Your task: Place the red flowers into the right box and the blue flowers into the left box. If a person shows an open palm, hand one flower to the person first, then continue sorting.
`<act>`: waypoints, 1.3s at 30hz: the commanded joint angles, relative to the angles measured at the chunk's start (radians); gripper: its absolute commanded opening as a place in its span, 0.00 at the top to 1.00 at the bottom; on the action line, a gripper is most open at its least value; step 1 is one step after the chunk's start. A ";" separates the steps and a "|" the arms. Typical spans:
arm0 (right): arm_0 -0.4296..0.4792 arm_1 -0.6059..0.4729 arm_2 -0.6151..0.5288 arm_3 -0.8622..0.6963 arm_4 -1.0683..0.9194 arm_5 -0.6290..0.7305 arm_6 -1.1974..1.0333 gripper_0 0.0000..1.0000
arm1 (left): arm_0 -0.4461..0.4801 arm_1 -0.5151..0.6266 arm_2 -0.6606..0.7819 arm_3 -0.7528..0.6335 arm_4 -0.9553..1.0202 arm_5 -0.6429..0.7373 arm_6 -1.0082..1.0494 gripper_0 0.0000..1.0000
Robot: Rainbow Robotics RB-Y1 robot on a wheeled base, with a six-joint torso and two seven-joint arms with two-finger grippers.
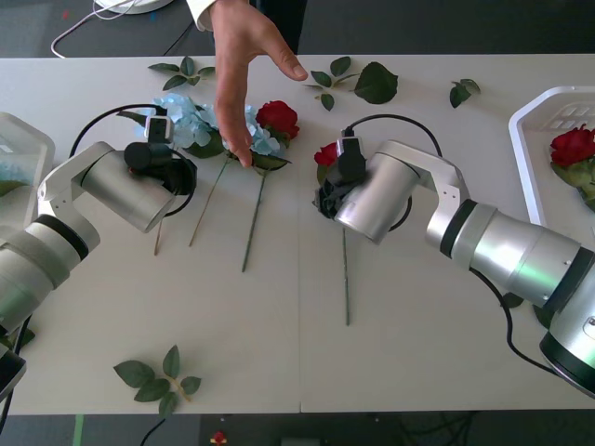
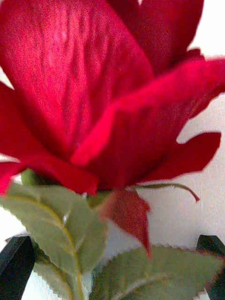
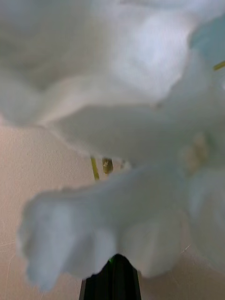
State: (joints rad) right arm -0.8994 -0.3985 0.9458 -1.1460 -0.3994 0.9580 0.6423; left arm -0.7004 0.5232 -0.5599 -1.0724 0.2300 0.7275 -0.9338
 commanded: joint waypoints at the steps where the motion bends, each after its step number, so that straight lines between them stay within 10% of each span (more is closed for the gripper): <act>1: -0.042 0.032 0.014 0.011 0.010 -0.016 -0.046 0.59 | 0.027 0.017 0.012 0.006 -0.008 -0.003 0.050 1.00; 2: -0.042 0.032 0.018 0.011 0.008 -0.021 -0.046 1.00 | 0.027 0.017 0.012 0.006 -0.008 -0.003 0.050 1.00; 24: -0.039 0.012 0.021 0.006 -0.016 -0.082 -0.049 1.00 | 0.027 0.017 0.012 0.006 -0.008 -0.003 0.050 1.00; 39: 0.168 -0.365 -0.105 -0.376 0.007 -0.556 -0.035 1.00 | 0.027 0.017 0.012 0.006 -0.008 -0.003 0.050 1.00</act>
State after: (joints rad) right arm -0.7880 -0.6754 0.9092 -1.4375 -0.4243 0.4991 0.6286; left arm -0.7004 0.5232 -0.5598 -1.0724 0.2299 0.7273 -0.9338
